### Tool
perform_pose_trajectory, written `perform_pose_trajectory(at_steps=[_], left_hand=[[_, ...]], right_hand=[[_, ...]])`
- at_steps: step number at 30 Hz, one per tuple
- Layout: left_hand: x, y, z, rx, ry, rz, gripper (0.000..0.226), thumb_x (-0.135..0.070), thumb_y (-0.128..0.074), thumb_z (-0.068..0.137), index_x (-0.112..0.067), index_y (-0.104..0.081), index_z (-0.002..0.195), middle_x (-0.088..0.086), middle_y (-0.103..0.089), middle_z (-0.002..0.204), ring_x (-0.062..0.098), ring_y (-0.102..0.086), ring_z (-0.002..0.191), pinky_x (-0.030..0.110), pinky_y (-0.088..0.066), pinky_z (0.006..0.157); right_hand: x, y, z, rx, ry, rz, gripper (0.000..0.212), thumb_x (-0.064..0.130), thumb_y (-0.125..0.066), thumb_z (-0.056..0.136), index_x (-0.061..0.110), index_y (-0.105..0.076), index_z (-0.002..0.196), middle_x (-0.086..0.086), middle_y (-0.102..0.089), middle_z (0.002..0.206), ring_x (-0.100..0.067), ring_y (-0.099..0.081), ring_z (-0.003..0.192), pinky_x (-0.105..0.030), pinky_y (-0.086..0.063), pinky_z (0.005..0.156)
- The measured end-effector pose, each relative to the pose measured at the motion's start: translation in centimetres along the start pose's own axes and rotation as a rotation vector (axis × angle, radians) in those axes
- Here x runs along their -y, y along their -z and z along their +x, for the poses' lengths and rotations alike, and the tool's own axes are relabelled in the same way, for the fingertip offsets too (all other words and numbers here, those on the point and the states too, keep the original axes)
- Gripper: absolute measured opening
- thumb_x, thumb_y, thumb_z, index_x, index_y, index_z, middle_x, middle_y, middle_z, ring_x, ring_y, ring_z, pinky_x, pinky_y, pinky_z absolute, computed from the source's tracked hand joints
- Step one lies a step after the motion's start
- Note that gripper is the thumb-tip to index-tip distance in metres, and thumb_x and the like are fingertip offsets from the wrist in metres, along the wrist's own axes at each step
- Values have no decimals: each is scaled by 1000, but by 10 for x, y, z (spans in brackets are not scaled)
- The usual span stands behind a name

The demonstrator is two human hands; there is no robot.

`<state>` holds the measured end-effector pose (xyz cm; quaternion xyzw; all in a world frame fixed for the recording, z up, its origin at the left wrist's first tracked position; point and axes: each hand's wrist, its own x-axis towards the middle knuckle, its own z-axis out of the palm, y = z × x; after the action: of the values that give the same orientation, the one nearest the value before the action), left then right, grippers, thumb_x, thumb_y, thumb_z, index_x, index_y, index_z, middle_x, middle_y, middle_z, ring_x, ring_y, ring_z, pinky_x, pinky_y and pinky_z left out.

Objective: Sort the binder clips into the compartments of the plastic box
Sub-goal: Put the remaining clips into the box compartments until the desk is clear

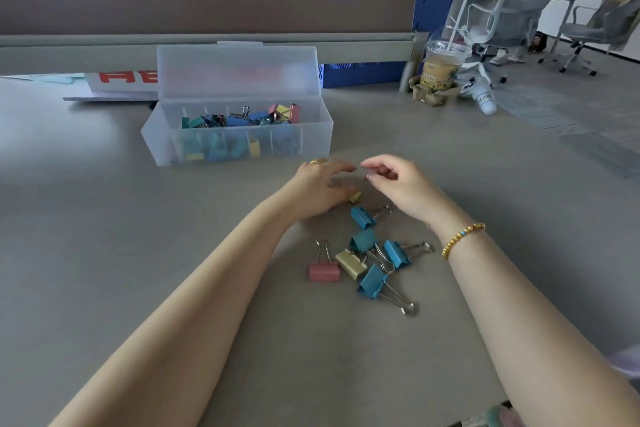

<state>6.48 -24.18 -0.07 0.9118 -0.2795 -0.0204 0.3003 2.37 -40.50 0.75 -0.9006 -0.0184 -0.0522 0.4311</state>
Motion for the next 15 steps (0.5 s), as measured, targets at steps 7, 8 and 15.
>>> perform_pose_trajectory(at_steps=[7,8,15], left_hand=[[8,-6,-8,24,-47,6,43,-47,-63,80,-22,-66,115,3,-63,117,21,-52,115,37,-36,106],[11,-6,-9,-8,-46,21,35,-38,-64,83,-19,-68,112,4,-64,116,22,-53,115,35,-36,105],[21,10,-14,-36,83,254,37,-32,-55,91,-19,-55,125,10,-47,130,28,-40,125,32,-34,103]], right_hand=[[-10,18,-16,305,-73,149,24,9,-63,86,29,-58,99,6,-58,103,-10,-52,105,-25,-41,99],[-9,20,-19,367,-74,133,27,11,-65,85,32,-57,100,6,-57,108,-10,-51,111,-26,-38,104],[0,14,-21,460,-12,-204,46,25,-65,86,30,-50,129,7,-39,133,-7,-39,126,-19,-26,106]])
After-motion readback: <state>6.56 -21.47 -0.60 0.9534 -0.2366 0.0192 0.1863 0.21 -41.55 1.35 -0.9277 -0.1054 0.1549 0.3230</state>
